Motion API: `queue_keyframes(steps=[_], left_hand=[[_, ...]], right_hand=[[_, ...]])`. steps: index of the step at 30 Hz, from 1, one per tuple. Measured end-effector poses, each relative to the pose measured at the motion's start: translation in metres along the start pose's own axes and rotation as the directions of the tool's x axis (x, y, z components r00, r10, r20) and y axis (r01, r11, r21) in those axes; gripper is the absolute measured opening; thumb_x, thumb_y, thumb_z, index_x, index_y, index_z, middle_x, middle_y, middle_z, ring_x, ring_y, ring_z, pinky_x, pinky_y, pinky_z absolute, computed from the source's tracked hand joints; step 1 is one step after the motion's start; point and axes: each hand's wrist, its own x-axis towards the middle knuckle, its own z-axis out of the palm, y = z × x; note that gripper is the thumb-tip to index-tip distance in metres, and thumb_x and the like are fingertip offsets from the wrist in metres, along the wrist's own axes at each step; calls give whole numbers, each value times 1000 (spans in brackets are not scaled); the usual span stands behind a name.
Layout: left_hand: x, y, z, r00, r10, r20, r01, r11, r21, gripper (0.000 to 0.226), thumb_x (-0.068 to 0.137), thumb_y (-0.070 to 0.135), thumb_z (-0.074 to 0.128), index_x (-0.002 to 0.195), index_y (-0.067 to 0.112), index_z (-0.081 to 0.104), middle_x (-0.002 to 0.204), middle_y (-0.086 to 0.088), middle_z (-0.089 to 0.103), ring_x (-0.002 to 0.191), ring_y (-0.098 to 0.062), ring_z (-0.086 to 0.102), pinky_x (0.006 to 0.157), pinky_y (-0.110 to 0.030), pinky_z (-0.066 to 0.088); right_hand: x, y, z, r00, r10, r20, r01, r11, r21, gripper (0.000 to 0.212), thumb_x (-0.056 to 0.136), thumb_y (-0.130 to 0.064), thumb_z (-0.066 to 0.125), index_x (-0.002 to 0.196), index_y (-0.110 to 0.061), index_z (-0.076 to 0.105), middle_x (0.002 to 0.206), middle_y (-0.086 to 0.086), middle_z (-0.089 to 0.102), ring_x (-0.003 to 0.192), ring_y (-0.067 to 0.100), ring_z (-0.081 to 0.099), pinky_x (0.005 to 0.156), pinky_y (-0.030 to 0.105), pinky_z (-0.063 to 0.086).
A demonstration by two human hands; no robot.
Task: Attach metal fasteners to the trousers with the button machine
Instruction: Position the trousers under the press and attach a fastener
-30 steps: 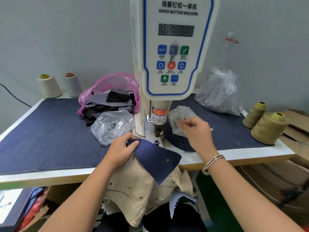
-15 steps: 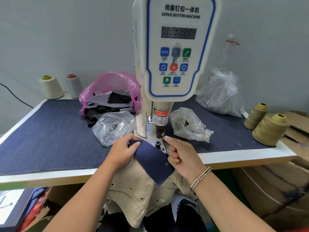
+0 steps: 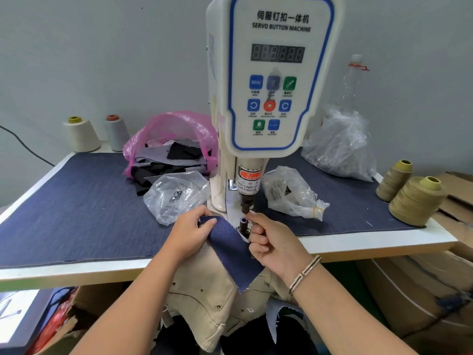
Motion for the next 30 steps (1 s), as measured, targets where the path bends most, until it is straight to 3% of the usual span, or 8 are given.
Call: queue_keyframes(steps=[10,22,30], left_hand=[[-1,1,0,1000,12,2,-12,1000,-8,14,89,13,61,76,14,56,70,4,55,65,-11,46,64,-26,36],[-2,4,-1,1000,5,6,-5,1000,-6,23,89,14,61,71,26,52,69,11,53,65,-4,46,60,-16,34],[-1,4,-1,1000,-7,8,7,1000,-14,15,89,14,61,75,17,56,69,8,54,65,-9,46,62,-21,36]], right_hand=[[-3,-1,0,988,129,90,-147,957,248,8,90,-13,56,87,-6,59,46,-3,42,30,5,36,27,14,28],[-6,-2,3,981,166,98,-189,928,320,13,92,-16,56,89,-5,61,45,-2,43,30,6,39,27,15,30],[-9,-3,8,976,195,93,-216,908,359,15,93,-15,54,85,-4,61,45,-3,41,30,5,38,27,13,29]])
